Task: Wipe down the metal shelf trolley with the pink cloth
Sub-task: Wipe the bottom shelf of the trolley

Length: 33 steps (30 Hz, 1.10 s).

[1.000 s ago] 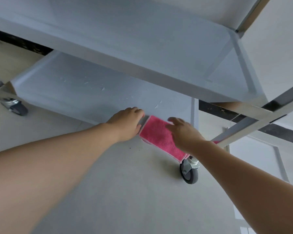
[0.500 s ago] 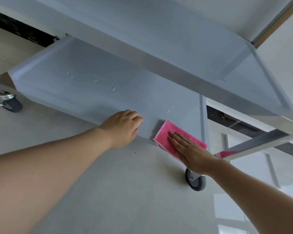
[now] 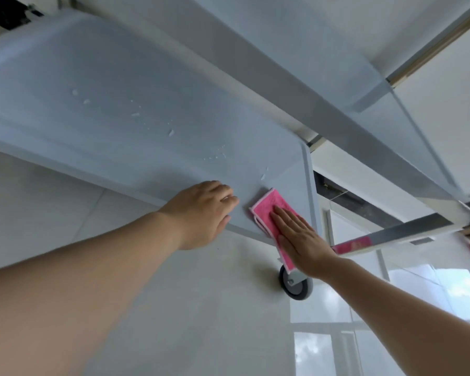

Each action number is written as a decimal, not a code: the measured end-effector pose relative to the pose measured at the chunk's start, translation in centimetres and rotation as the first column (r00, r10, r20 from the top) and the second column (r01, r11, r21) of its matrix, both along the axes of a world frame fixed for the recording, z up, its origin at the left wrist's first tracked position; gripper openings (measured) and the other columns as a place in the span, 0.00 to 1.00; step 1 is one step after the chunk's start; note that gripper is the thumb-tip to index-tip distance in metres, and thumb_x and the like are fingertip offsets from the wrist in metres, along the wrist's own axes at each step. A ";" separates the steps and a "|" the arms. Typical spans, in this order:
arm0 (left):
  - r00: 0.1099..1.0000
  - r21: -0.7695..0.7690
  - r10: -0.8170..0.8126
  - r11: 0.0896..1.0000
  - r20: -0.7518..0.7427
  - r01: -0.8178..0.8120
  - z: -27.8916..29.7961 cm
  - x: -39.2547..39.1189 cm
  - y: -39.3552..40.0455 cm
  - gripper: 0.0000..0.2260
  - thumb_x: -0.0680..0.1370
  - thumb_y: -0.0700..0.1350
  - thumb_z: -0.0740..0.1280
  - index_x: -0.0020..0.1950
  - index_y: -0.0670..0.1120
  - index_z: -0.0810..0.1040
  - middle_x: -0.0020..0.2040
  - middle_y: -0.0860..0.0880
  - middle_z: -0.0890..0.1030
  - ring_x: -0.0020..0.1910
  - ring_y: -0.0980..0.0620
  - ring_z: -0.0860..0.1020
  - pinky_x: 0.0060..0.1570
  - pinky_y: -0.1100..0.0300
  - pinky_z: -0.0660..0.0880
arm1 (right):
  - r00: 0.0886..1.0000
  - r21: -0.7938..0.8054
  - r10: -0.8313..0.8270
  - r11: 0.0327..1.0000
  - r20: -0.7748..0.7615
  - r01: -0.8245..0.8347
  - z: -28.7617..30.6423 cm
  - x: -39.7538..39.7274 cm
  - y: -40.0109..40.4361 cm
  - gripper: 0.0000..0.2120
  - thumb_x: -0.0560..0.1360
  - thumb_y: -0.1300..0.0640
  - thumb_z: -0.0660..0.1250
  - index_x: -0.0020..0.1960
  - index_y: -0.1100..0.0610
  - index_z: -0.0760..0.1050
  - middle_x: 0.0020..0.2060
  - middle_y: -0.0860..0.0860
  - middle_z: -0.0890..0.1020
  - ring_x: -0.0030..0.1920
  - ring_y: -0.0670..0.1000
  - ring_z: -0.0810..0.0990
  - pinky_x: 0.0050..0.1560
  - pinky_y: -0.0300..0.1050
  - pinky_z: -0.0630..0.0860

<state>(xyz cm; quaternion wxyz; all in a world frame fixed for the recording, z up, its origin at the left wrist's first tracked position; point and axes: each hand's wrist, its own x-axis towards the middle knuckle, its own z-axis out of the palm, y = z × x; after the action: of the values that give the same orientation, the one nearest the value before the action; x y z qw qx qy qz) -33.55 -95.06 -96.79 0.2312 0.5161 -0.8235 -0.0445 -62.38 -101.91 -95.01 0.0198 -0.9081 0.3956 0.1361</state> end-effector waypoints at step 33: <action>0.958 -0.036 0.262 0.965 0.119 -0.259 -1.7 2.5 2.6 0.16 0.78 0.47 0.61 0.62 0.42 0.76 0.62 0.40 0.76 0.60 0.40 0.74 0.65 0.48 0.65 | 0.959 -0.083 -0.200 0.972 0.200 0.220 -2.7 1.6 -23.2 0.23 0.81 0.55 0.48 0.75 0.58 0.52 0.76 0.55 0.55 0.75 0.53 0.52 0.75 0.48 0.49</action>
<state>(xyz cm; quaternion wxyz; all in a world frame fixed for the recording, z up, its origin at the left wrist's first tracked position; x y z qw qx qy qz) -31.07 -92.47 -98.50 0.1890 0.6194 -0.7615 0.0264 -60.77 -125.06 -97.75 0.0242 -0.8696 0.4926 0.0249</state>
